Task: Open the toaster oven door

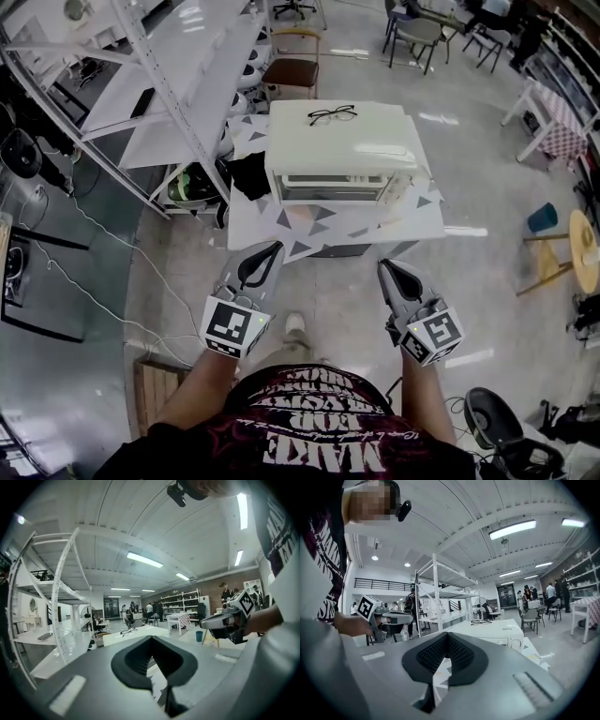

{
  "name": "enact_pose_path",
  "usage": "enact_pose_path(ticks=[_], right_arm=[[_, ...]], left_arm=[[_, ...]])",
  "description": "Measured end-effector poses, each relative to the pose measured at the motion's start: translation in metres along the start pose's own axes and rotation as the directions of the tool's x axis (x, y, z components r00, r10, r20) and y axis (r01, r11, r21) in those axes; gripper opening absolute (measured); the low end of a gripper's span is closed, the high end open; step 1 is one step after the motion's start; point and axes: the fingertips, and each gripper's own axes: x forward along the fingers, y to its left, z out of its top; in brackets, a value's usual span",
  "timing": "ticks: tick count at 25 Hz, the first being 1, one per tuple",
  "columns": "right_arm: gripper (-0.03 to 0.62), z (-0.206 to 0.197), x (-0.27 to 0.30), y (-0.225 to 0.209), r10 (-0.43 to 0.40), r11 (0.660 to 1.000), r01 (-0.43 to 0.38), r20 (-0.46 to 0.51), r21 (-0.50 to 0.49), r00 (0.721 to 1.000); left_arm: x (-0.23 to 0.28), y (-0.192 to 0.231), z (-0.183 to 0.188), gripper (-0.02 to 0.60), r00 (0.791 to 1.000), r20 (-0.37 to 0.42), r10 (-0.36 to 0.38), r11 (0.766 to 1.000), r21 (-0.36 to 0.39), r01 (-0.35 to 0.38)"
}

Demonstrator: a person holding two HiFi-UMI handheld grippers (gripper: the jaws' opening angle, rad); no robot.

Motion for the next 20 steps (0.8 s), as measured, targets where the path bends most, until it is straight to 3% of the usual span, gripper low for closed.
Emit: enact_pose_path(ticks=[17,20], right_arm=[[0.028,0.025,0.04,-0.029,-0.056,0.998,0.056,-0.003,-0.023,0.998],[0.026,0.03,0.05,-0.031,-0.067,0.997,0.067,0.001,-0.028,0.998]], left_arm=[[0.048,0.039,0.01,0.006,0.998,0.004,-0.061,0.998,0.004,0.061],[0.054,0.052,0.019,0.006,0.997,0.042,-0.06,0.998,0.016,0.059]])
